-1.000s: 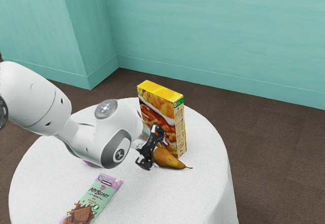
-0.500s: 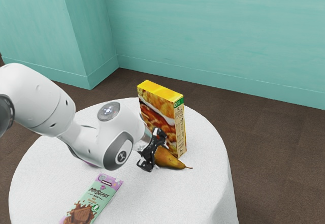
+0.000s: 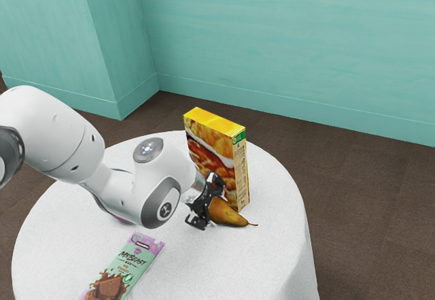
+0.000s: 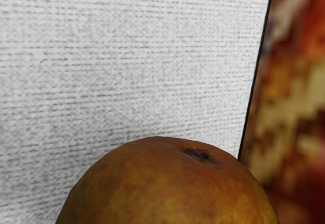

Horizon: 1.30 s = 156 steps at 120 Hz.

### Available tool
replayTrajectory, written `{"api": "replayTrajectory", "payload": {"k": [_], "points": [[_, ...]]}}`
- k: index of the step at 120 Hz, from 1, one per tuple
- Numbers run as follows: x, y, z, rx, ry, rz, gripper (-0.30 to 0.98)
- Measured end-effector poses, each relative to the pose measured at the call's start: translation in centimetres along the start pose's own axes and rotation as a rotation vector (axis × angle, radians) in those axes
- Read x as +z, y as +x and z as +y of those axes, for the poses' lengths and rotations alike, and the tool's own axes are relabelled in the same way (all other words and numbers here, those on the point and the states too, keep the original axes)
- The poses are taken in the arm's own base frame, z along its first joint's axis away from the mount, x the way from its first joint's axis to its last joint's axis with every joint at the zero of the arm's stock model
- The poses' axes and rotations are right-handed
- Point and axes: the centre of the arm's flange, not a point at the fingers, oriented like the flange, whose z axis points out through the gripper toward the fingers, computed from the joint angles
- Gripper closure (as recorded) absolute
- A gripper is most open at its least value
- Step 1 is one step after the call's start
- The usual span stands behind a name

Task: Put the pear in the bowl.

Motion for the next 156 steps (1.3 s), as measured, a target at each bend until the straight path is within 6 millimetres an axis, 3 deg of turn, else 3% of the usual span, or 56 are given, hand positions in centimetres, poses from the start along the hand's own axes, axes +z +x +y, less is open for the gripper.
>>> {"api": "replayTrajectory", "payload": {"k": [24,47,80,94,108,135,156], "points": [[0.0,0.2,-0.1,0.001,0.003,0.002,0.24],[-1.4,0.2,0.5,0.003,-0.010,-0.001,0.28],[-7.5,1.0,1.1,-0.007,0.002,-0.003,0.37],[-9.7,3.2,1.2,-0.043,0.021,0.012,0.40],[-12.4,6.6,1.9,-0.106,0.037,0.034,0.45],[-13.2,13.7,0.4,-0.240,0.132,0.079,0.40],[-13.2,15.9,-0.9,-0.287,0.174,0.091,0.34]]}}
